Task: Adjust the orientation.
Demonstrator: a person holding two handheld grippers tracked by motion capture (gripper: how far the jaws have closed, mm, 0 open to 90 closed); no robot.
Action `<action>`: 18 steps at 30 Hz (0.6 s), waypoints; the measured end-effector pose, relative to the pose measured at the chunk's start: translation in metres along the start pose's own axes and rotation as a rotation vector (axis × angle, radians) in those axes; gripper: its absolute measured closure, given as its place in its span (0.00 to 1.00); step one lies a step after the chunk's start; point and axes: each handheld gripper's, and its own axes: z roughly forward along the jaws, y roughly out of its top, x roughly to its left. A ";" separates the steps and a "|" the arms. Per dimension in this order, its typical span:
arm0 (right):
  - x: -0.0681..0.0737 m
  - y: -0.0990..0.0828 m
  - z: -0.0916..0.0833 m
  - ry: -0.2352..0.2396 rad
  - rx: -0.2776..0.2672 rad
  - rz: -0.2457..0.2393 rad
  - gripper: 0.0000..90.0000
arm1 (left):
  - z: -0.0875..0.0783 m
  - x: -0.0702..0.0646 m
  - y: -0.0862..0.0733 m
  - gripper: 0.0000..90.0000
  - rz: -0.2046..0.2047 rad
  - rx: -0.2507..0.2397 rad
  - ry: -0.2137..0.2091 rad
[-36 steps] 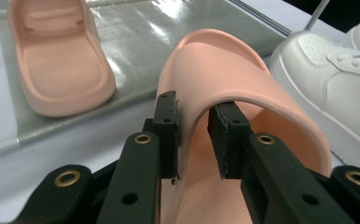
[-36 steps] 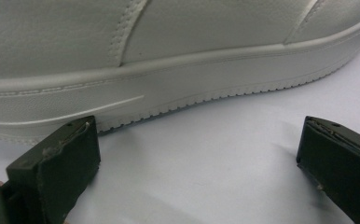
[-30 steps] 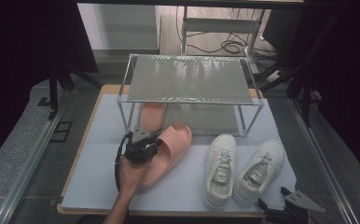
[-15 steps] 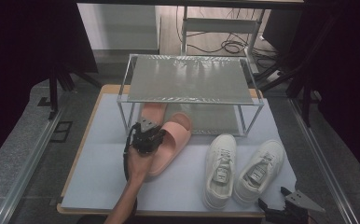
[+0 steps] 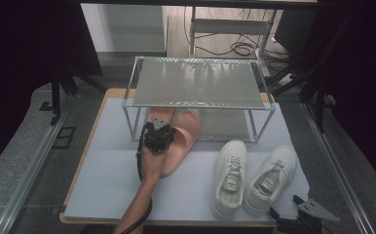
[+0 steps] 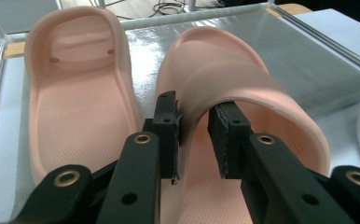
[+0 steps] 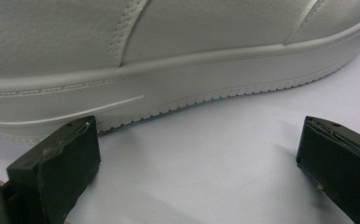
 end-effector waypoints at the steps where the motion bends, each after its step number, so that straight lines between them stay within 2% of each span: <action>1: 0.000 0.000 0.000 0.000 0.000 0.000 0.00 | 0.002 0.000 0.000 0.81 -0.005 0.000 0.003; 6: 0.000 0.000 0.000 0.000 0.000 0.000 0.00 | 0.010 0.004 0.001 0.81 -0.021 0.004 0.024; 15: 0.000 0.000 0.000 0.000 -0.001 0.000 0.00 | 0.018 0.011 -0.002 0.81 -0.055 0.025 0.021; 18: 0.000 0.000 0.000 0.000 -0.001 0.000 0.00 | 0.018 0.012 -0.003 0.81 -0.047 0.030 0.020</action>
